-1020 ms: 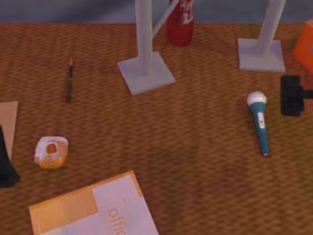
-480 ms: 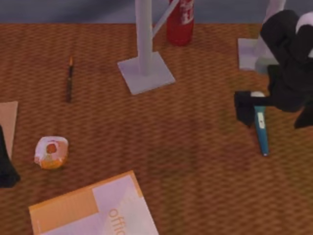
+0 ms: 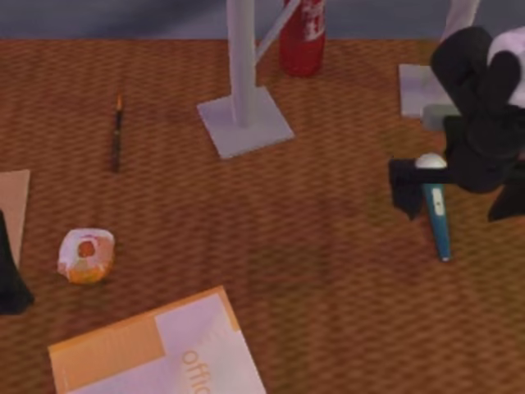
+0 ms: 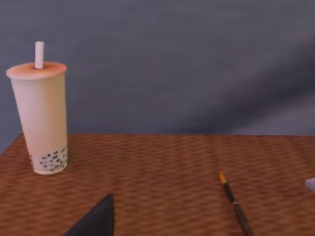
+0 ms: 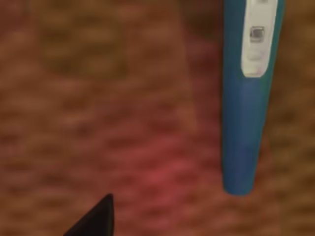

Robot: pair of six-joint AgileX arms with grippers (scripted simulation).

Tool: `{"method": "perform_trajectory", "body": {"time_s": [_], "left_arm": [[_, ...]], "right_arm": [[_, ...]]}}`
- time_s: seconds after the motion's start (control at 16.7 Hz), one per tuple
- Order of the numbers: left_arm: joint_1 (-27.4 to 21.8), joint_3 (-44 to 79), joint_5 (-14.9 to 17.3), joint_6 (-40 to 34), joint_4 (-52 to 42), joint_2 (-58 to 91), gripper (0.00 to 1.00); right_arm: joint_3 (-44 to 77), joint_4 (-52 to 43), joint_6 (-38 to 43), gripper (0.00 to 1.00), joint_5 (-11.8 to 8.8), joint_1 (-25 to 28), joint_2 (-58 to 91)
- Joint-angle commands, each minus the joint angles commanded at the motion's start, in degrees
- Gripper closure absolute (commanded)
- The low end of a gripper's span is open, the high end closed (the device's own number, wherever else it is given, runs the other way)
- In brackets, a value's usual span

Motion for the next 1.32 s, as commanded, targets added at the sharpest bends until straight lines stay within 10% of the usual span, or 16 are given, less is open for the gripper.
{"method": "perform_trajectory", "body": {"time_s": [0.72, 1.32], "left_arm": [[0.0, 0.0, 0.0, 0.0, 0.0, 0.0, 0.0], [0.0, 0.0, 0.0, 0.0, 0.0, 0.0, 0.0]], "right_arm": [[-6.38, 17.11, -0.12, 0.0, 0.07, -0.22, 10.48], [-6.38, 17.11, -0.12, 0.75, 0.07, -0.22, 10.48]]}}
